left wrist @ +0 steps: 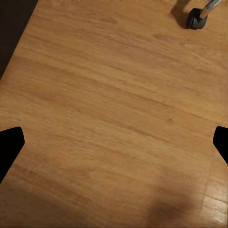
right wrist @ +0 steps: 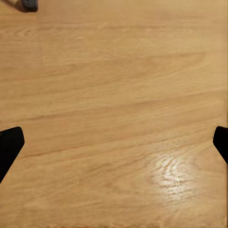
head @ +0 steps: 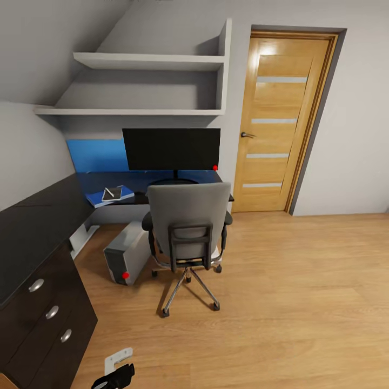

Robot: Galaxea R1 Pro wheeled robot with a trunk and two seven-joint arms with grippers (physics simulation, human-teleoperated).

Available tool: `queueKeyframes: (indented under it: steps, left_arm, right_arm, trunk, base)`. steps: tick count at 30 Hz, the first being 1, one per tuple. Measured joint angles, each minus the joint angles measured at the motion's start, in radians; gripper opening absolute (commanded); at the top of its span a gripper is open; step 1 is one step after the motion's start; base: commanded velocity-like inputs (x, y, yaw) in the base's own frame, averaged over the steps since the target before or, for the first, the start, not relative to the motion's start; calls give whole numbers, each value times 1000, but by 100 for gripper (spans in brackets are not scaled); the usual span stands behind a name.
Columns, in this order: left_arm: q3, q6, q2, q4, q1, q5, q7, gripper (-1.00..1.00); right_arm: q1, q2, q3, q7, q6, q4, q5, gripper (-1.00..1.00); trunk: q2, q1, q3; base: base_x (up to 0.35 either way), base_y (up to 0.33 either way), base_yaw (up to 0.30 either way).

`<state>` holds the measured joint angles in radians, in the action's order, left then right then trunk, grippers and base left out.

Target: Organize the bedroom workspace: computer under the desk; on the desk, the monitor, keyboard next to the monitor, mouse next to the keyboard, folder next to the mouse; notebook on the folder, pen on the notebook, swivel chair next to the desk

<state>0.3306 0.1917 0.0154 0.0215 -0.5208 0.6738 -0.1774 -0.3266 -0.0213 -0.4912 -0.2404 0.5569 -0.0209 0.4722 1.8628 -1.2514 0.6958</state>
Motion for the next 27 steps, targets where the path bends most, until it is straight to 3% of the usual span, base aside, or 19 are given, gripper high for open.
queueKeyframes:
  steps: [27]
  left_arm:
    - [-1,-3,-14,0,0,0,7,100]
  right_arm:
    - [21,-1,0,0,2,1,0,100]
  trunk:
    - [-189,104,-85]
  base:
    - [0,0,0]
